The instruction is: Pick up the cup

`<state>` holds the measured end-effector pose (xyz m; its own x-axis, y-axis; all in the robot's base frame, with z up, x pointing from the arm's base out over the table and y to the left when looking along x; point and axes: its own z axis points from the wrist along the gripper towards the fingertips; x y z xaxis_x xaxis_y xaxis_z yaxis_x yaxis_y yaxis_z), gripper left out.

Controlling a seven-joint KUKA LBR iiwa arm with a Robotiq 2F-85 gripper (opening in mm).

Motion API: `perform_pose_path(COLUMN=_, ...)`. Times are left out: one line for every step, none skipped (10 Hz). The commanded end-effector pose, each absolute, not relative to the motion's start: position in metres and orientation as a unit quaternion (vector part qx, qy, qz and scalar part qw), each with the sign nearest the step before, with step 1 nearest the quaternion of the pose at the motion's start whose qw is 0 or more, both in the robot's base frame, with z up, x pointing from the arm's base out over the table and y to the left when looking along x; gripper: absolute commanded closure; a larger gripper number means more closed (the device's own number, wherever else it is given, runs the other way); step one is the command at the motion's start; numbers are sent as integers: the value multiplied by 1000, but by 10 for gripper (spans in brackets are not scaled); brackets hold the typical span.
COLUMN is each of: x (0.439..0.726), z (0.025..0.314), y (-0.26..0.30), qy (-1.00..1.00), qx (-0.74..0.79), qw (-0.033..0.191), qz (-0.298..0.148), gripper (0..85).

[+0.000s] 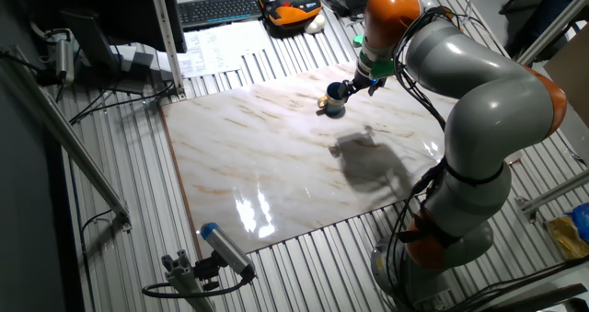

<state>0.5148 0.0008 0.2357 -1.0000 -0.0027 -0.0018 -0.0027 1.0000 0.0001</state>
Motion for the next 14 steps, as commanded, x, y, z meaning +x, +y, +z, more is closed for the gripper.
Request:
perform_pose_path(x=515, z=236, y=1, qy=1000, qx=0, qw=-21, qz=-9, gripper=850)
perform_pose_path(x=515, z=237, y=1, qy=1000, qx=0, qw=-20, qz=-10, gripper=850)
perform_pose_path(x=514, z=238, y=1, qy=1000, qx=-1, qw=-21, qz=-11, gripper=850)
perform_pose_path(x=514, z=238, y=1, qy=1000, qx=-1, qw=-21, qz=-11, gripper=850)
perform_pose_path(x=514, z=238, y=1, qy=1000, qx=-1, qw=-21, qz=-11, gripper=850)
perform_pose_path(x=514, z=238, y=2, qy=1000, qx=-1, qw=-20, qz=-11, gripper=850)
perform_pose_path(x=514, z=238, y=2, qy=1000, qx=-1, qw=-20, qz=-11, gripper=850)
perform_pose_path(x=515, z=238, y=2, qy=1000, qx=-1, qw=-20, qz=-11, gripper=850)
perform_pose_path(x=515, z=238, y=3, qy=1000, qx=0, qw=-19, qz=-13, gripper=850)
perform_pose_path(x=515, z=238, y=3, qy=1000, qx=1, qw=-18, qz=-14, gripper=850)
perform_pose_path(x=516, z=238, y=4, qy=1000, qx=2, qw=-17, qz=-15, gripper=850)
perform_pose_path(x=516, z=238, y=4, qy=1000, qx=3, qw=-17, qz=-15, gripper=850)
perform_pose_path(x=517, z=238, y=5, qy=1000, qx=6, qw=-18, qz=-14, gripper=850)
perform_pose_path(x=517, z=238, y=5, qy=1000, qx=8, qw=-18, qz=-13, gripper=850)
